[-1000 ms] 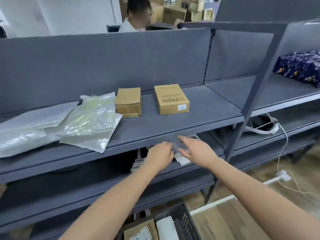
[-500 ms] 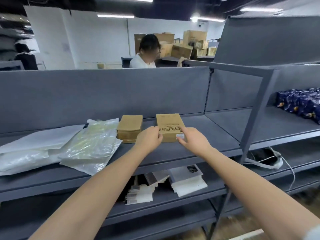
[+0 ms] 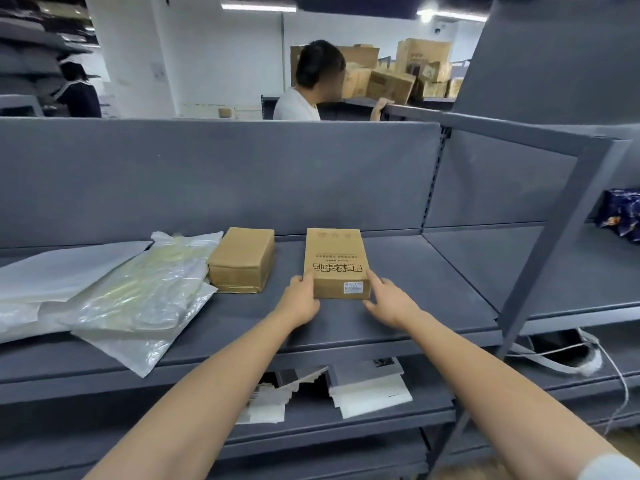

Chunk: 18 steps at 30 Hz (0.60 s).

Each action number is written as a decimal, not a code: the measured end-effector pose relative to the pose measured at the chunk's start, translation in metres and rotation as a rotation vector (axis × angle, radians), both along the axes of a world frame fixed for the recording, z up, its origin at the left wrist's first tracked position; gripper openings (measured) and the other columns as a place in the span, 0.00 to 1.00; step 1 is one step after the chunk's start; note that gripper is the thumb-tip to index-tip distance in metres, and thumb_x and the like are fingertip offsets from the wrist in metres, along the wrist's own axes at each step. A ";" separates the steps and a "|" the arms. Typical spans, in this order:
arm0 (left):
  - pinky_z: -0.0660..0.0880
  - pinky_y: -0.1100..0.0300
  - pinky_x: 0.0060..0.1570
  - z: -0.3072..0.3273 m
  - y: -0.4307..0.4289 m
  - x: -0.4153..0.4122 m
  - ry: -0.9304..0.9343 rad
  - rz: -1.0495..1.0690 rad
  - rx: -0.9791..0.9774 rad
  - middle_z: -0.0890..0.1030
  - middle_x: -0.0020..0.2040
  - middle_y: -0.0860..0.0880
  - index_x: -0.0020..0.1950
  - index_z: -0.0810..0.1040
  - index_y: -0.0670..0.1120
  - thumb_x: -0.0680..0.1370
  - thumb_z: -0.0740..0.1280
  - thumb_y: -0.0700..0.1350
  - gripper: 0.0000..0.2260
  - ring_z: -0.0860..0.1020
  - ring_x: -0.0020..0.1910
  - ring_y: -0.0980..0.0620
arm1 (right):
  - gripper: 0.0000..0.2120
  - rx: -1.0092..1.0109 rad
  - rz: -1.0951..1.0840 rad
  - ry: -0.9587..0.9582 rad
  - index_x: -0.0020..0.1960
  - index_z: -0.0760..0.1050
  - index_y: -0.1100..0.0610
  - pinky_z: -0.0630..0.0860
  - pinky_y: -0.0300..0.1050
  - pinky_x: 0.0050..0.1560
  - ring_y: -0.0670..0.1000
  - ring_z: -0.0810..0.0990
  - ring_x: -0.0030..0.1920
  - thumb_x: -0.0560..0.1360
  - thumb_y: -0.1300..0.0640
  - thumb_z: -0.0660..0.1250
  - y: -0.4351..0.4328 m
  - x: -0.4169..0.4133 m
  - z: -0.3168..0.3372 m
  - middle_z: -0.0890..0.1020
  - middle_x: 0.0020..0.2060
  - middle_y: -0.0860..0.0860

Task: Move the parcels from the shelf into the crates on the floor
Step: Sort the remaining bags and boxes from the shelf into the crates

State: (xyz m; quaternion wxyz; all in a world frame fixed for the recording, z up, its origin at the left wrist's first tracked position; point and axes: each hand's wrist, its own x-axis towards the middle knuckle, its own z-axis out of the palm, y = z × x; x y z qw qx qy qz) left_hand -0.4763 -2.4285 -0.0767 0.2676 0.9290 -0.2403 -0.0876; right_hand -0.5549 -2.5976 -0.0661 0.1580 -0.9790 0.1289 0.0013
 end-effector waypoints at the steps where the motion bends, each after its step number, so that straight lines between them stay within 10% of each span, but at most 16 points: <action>1: 0.70 0.48 0.63 -0.001 -0.003 0.003 0.005 0.005 -0.011 0.65 0.66 0.39 0.75 0.52 0.49 0.77 0.60 0.39 0.29 0.71 0.62 0.40 | 0.32 0.003 0.002 0.004 0.77 0.44 0.48 0.73 0.56 0.59 0.61 0.74 0.60 0.78 0.53 0.58 -0.003 0.005 -0.003 0.69 0.65 0.60; 10: 0.68 0.55 0.65 -0.004 -0.013 0.008 -0.002 0.059 -0.078 0.62 0.68 0.41 0.74 0.59 0.46 0.78 0.61 0.39 0.25 0.72 0.62 0.42 | 0.30 0.118 0.048 -0.011 0.77 0.46 0.55 0.70 0.51 0.63 0.59 0.72 0.63 0.79 0.56 0.57 -0.007 0.022 -0.010 0.67 0.67 0.60; 18: 0.69 0.55 0.62 0.032 0.002 -0.005 -0.246 0.023 -0.182 0.62 0.64 0.45 0.72 0.59 0.50 0.71 0.73 0.46 0.34 0.70 0.61 0.46 | 0.41 0.096 0.074 -0.433 0.77 0.46 0.55 0.68 0.47 0.65 0.55 0.64 0.70 0.74 0.57 0.69 -0.002 -0.003 0.009 0.60 0.72 0.55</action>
